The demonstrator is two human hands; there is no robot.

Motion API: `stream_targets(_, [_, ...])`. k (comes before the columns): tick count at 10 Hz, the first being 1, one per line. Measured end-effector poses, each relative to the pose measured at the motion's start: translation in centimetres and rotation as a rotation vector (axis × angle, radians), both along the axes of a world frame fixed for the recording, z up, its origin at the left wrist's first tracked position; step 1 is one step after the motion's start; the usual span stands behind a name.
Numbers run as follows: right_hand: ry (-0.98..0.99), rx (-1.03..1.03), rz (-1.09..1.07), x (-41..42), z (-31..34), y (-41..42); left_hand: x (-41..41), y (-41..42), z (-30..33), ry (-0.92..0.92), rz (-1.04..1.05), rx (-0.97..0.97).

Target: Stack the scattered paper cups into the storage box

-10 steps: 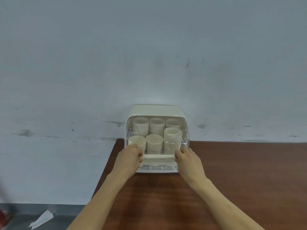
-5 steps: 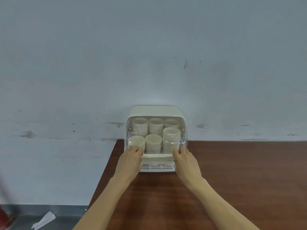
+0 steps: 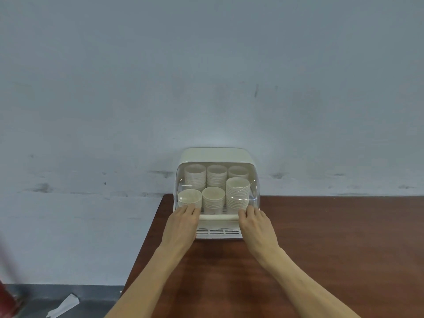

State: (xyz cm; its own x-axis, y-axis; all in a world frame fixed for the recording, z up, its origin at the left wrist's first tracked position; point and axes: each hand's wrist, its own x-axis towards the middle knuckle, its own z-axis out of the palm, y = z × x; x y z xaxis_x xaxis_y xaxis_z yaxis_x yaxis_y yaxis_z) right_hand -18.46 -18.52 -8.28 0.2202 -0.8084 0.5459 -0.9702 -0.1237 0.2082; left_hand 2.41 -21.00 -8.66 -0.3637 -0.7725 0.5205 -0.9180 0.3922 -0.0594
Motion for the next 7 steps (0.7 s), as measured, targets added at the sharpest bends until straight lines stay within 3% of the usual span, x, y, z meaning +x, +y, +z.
stream_targets(4, [-0.068, 0.019, 0.015, -0.4, 0.7, 1.7, -0.1, 1.2, 1.0, 0.009, 0.069, 0.046])
stream_targets(7, [-0.234, 0.024, 0.043, -1.5, 2.7, 7.4, 0.3, 8.9, 4.9, 0.376, 0.057, 0.119])
